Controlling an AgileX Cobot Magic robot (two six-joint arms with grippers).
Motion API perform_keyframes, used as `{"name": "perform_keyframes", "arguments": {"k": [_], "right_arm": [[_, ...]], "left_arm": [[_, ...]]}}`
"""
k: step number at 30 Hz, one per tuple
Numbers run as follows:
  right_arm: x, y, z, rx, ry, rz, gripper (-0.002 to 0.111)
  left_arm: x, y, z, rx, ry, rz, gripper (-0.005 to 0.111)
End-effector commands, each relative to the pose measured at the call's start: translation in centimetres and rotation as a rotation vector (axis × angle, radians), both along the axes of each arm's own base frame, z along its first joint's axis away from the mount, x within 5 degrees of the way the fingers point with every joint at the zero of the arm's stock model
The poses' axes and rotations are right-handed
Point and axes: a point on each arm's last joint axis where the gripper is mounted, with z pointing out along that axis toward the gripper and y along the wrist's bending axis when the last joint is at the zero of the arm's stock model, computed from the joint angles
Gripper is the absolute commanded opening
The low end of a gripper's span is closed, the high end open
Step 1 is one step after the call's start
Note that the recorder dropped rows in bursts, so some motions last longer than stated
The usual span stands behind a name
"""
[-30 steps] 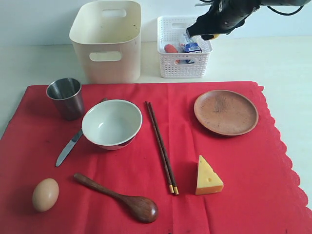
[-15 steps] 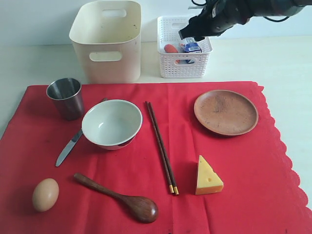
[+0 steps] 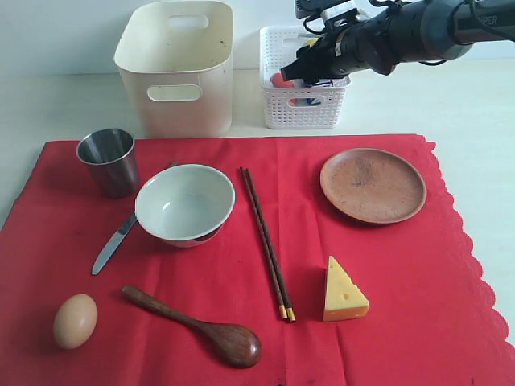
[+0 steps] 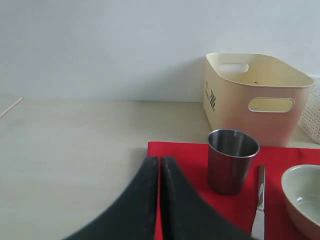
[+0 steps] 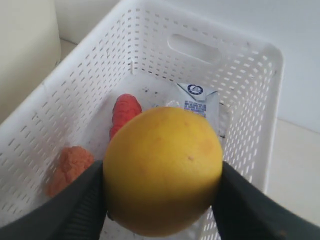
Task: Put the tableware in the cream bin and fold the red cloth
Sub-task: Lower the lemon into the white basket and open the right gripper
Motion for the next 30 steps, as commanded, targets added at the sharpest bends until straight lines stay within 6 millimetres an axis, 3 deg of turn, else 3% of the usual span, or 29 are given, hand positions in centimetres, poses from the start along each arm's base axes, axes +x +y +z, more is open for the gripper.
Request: {"name": "perform_keyframes", "arguments": {"k": [1,13,16,23,30], "right_arm": [[0.31,0.24,0.23,0.030,-0.040,0.018,0.000],[0.28,0.43,0.00,0.040,-0.038,0.018,0.004],[0.20,0.49,-0.08,0.043,-0.026,0.009,0.015],[0.19,0.50,-0.08,0.058,-0.019,-0.001,0.055],[0.14,0.42,0.01,0.052,-0.011,-0.008,0.078]], "left_arm": [[-0.05,0.01,0.06,-0.006,-0.007,0.002,0.004],[-0.05,0.01,0.06,-0.006,-0.007,0.002,0.004],[-0.05,0.01,0.06,-0.006,-0.007,0.002,0.004],[-0.05,0.01,0.06,-0.006,-0.007,0.002,0.004],[-0.05,0.01,0.06,-0.006,-0.007,0.002,0.004]]}}
